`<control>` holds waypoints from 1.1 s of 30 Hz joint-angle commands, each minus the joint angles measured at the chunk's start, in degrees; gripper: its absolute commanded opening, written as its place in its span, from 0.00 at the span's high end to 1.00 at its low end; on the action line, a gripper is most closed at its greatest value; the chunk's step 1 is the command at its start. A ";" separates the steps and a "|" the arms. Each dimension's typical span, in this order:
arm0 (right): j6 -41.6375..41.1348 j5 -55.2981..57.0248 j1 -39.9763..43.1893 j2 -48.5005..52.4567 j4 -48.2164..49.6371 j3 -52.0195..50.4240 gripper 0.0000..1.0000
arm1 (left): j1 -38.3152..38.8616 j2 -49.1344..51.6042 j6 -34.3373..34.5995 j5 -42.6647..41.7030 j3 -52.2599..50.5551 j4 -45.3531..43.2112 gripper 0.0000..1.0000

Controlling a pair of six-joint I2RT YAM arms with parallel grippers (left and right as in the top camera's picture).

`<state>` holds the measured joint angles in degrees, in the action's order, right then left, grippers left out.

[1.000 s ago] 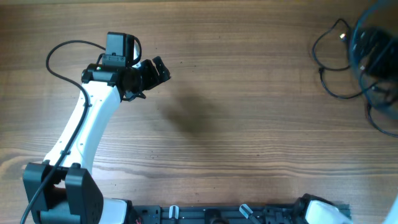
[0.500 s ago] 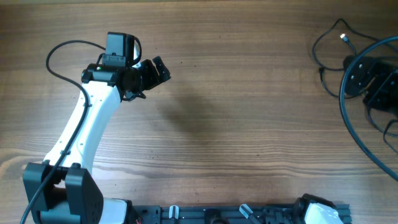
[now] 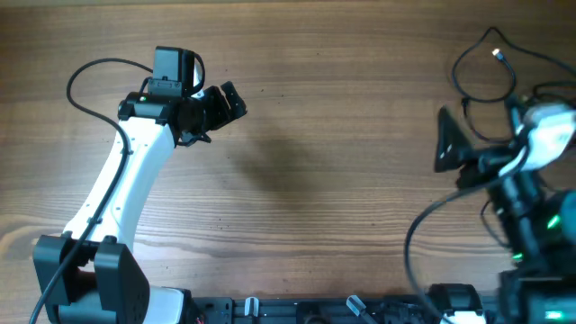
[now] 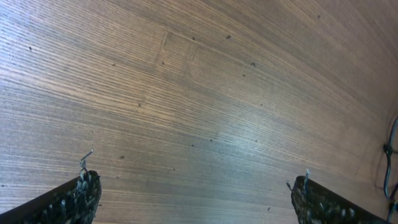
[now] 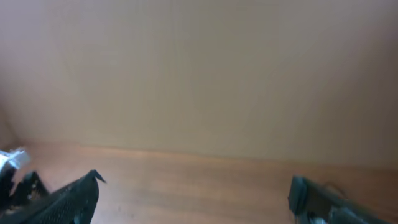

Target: Untangle cables

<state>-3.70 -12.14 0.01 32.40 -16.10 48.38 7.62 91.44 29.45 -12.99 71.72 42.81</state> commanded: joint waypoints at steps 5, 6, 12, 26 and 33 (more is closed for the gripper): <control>-1.68 3.17 -1.55 -18.91 22.58 -32.39 0.00 | 0.22 -0.13 -0.26 0.68 0.50 -0.11 0.00; -3.02 4.17 -1.57 -20.55 23.15 -34.67 0.00 | 0.22 -0.13 -0.26 0.68 0.50 -0.11 0.00; -6.71 9.01 -2.38 -28.06 22.86 -42.60 0.00 | 0.22 -0.13 -0.26 0.68 0.50 -0.11 0.00; -6.97 6.16 -2.43 -31.01 16.44 -48.09 0.00 | 0.22 -0.13 -0.26 0.68 0.50 -0.11 0.00; -6.97 6.19 -2.43 -30.73 16.44 -48.09 0.00 | 0.22 -0.13 -0.26 0.68 0.50 -0.11 0.00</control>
<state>-10.07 -4.93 -2.22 2.17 0.03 0.36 7.62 91.44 29.45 -12.86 71.72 42.83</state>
